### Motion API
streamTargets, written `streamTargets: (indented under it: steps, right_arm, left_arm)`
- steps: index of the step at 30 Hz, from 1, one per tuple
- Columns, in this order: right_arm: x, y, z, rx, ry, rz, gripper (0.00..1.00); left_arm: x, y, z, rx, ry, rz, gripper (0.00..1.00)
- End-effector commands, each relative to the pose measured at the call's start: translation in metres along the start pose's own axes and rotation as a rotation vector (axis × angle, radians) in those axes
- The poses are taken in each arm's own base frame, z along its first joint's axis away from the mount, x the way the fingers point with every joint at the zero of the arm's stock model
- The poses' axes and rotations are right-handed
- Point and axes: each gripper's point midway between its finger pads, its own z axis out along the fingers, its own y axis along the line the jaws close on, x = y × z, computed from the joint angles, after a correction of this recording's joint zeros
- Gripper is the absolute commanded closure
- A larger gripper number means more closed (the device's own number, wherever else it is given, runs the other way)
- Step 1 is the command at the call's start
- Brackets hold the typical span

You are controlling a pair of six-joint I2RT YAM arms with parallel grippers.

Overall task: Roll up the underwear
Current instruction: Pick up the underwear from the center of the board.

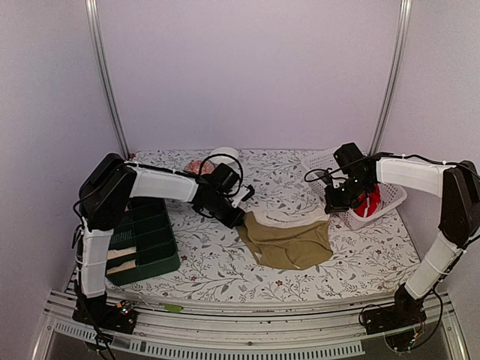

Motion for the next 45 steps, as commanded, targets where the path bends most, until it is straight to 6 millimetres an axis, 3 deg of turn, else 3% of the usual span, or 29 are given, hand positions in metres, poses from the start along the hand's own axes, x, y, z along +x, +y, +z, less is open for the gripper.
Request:
streamTargets:
  steps: [1,9,15,17,18,21,25,30,37,45]
  right_arm:
    - [-0.010,0.005,0.000,-0.024,-0.020,-0.017,1.00]
    - [-0.007,0.022,0.004,-0.118,-0.004,-0.040,1.00]
    - [0.023,0.034,0.021,-0.168,0.092,-0.095,1.00]
    - [0.035,0.027,0.026,-0.136,0.127,-0.101,1.00]
    - [0.039,0.022,0.028,-0.116,0.140,-0.105,1.00]
    - [0.048,0.010,0.030,-0.061,0.161,-0.111,1.00]
    - [0.045,0.009,0.027,-0.051,0.147,-0.112,1.00]
    - [0.037,0.016,0.025,-0.076,0.127,-0.109,1.00]
    - [0.034,0.019,0.023,-0.089,0.118,-0.105,1.00]
    - [0.032,0.021,0.023,-0.102,0.110,-0.103,1.00]
  left_arm:
    - [0.050,-0.018,0.003,0.003,0.196,0.122,1.00]
    - [0.114,-0.061,-0.081,0.123,0.300,0.165,1.00]
    - [0.158,-0.105,-0.107,0.264,0.398,0.200,1.00]
    - [0.150,-0.104,-0.113,0.270,0.367,0.171,0.99]
    - [0.140,-0.101,-0.116,0.278,0.330,0.142,0.82]
    - [0.096,-0.082,-0.124,0.286,0.159,0.022,0.66]
    - [0.053,-0.039,-0.115,0.150,0.016,-0.132,0.65]
    - [0.029,-0.024,-0.085,0.106,-0.012,-0.246,0.67]
    - [0.030,-0.016,-0.051,0.069,0.011,-0.317,0.69]
    - [0.037,-0.030,-0.018,0.063,0.069,-0.291,0.65]
